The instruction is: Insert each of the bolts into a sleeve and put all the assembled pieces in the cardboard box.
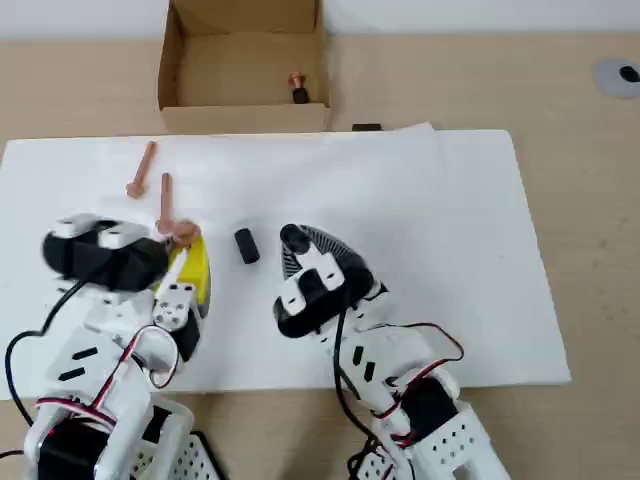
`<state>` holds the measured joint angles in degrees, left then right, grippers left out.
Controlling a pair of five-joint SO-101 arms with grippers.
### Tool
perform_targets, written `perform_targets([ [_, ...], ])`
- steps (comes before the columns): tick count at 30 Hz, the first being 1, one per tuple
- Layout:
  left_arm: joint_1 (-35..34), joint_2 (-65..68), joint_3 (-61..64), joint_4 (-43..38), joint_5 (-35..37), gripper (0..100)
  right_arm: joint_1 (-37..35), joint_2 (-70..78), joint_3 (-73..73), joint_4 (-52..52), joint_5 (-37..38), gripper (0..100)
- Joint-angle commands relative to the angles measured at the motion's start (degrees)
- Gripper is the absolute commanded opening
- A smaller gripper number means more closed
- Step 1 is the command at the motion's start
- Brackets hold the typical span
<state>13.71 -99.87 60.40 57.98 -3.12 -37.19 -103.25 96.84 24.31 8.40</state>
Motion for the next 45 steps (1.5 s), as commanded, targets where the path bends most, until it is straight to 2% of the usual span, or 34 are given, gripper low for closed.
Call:
perform_targets([
  [1, -1.9, -0.2, -0.3, -11.5, 1.8, 1, -2.5, -3.7, 0.0, -1.8, -0.5, 1.0],
  [4, -3.1, 0.0, 1.3, -18.8, 1.8, 1, -4.8, -3.9, 0.0, -1.7, -0.5, 1.0],
  [10, -0.6, 0.0, 12.0, -31.1, 1.8, 1, -9.4, -3.9, 0.0, -1.8, -0.5, 1.0],
  [14, 2.8, 0.0, 15.6, -33.7, 1.9, 1, -9.7, -3.6, 0.0, -1.8, -2.3, 1.0],
  [20, 6.9, 0.0, 15.5, -33.6, 4.7, 1, -9.5, -3.7, 0.0, -1.8, -8.4, 1.0],
  [30, 6.7, 0.0, 10.1, -33.1, 6.6, 1, -9.5, -3.9, 0.0, -1.8, -13.5, 1.0],
  [38, 11.6, 0.0, 5.5, -21.0, 6.8, 1, -9.5, -3.9, 0.0, -1.7, -13.5, 1.0],
  [45, 12.1, 0.0, 5.6, -19.1, 8.3, 1, -9.5, -3.9, 0.0, -1.6, -13.5, 1.0],
])
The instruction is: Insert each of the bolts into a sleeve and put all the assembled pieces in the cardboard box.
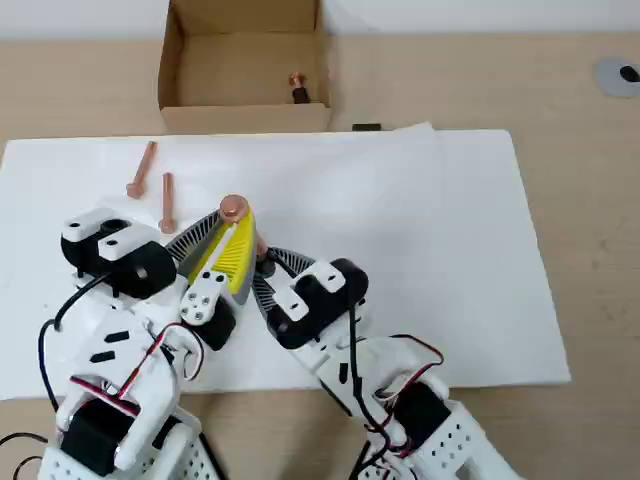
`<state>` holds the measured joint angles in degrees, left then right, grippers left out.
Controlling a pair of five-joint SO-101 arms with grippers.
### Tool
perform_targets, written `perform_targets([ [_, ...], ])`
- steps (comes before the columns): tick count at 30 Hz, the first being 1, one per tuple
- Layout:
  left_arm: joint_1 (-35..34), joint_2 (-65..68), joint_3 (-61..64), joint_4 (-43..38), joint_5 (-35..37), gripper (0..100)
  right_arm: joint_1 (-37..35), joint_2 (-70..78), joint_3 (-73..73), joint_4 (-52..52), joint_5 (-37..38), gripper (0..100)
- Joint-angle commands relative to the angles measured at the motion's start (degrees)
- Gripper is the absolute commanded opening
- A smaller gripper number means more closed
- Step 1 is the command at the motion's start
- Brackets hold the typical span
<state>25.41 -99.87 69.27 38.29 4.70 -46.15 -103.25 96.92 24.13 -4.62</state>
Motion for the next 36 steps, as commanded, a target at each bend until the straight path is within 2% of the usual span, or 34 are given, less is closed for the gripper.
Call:
perform_targets([
  [1, 0.4, 0.0, -3.3, 1.1, 0.4, 1, -0.5, -3.9, 0.0, -1.4, -0.4, 1.0],
  [18, 0.8, 0.0, -1.9, 3.2, 0.2, 1, -0.5, -3.9, 0.0, -1.4, -0.4, 1.0],
  [22, 2.6, 0.0, 2.2, 3.2, -3.3, 1, -0.5, -3.9, 0.0, -1.4, -0.4, 1.0],
  [28, 7.1, 0.0, 4.2, 7.8, -4.2, 1, -0.5, -3.9, 0.0, -1.3, -0.4, 1.0],
  [36, 7.2, -0.2, 3.7, 14.0, -4.2, 1, -0.5, -4.0, 0.0, -1.3, -0.4, 1.0],
])
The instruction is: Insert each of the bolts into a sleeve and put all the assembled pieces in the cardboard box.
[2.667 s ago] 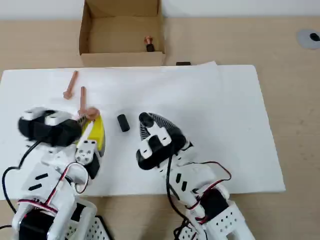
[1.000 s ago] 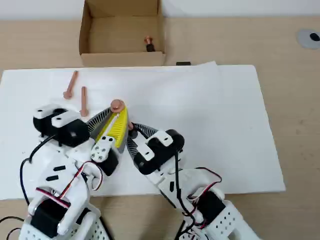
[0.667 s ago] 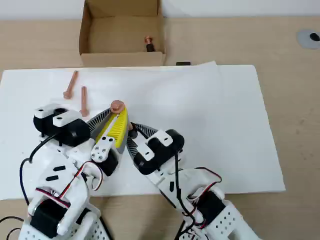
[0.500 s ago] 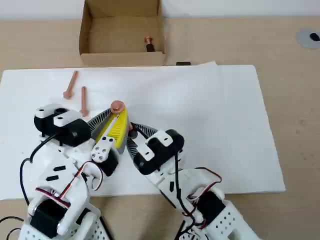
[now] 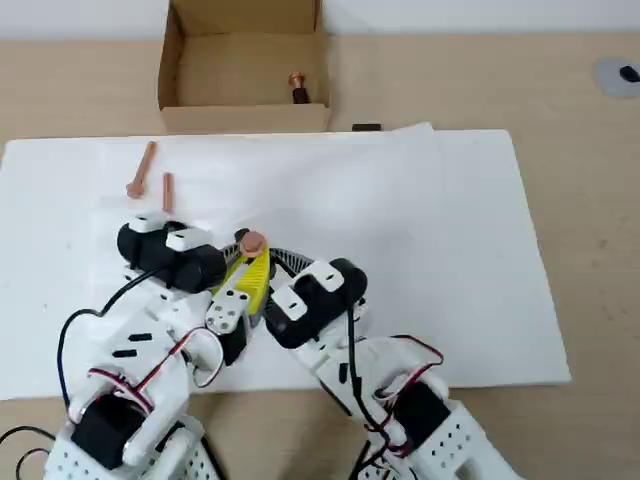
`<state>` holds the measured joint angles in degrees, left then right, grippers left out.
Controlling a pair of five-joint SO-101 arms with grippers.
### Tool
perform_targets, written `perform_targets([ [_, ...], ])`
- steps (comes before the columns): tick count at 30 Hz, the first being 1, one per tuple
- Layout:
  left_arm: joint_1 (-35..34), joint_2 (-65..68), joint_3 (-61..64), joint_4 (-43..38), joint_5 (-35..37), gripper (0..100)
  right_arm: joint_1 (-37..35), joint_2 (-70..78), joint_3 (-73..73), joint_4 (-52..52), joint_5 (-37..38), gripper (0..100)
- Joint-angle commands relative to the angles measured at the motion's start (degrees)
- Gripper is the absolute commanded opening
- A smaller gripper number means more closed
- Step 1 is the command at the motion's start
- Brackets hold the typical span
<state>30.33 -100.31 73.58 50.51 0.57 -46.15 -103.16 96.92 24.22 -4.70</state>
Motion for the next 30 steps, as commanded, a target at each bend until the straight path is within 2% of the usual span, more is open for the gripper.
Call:
perform_targets([
  [1, 2.3, 0.2, -0.6, 2.1, -0.1, 1, -0.5, -4.1, 0.0, -1.4, -0.3, 1.0],
  [9, 2.2, 0.4, -2.6, 2.6, -0.1, 1, -0.5, -4.1, 0.0, -1.4, -0.2, 1.0],
  [12, 2.1, 0.4, -2.5, 3.2, -0.1, 7, -0.5, -4.1, 0.0, -1.4, -0.2, 1.0],
  [27, 2.5, 0.3, -5.5, 12.6, -0.2, 9, -0.5, -4.1, 0.0, -1.4, -0.1, 1.0],
  [30, 2.5, 0.4, -7.9, 17.0, -3.3, 10, -0.5, -4.1, 0.0, -1.4, -0.1, 1.0],
])
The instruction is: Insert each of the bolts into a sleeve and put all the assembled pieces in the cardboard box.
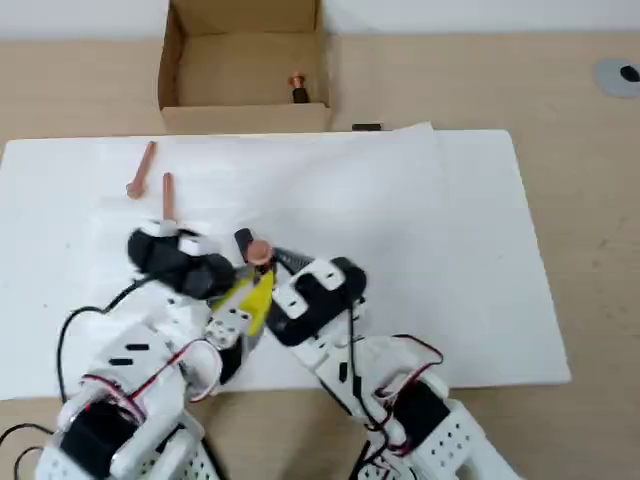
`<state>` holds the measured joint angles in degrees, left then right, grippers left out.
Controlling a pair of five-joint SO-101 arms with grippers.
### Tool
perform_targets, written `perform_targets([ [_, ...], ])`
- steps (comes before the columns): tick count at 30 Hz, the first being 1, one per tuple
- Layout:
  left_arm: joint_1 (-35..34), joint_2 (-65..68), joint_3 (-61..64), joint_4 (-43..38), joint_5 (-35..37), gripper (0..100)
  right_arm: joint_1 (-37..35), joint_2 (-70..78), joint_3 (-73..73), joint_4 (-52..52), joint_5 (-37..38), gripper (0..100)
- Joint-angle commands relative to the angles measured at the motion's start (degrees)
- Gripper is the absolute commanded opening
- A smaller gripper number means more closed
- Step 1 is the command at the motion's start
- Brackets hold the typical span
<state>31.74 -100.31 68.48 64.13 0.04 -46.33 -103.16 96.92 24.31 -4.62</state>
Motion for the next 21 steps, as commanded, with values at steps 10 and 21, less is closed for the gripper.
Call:
perform_targets([
  [10, 0.5, 0.4, -8.3, 10.8, -4.0, 12, -0.3, -3.7, 0.0, -1.4, -0.1, 1.0],
  [21, -3.7, 0.5, -13.8, 13.4, -4.0, 12, 1.3, -4.0, 0.0, 1.0, 1.6, 1.0],
])
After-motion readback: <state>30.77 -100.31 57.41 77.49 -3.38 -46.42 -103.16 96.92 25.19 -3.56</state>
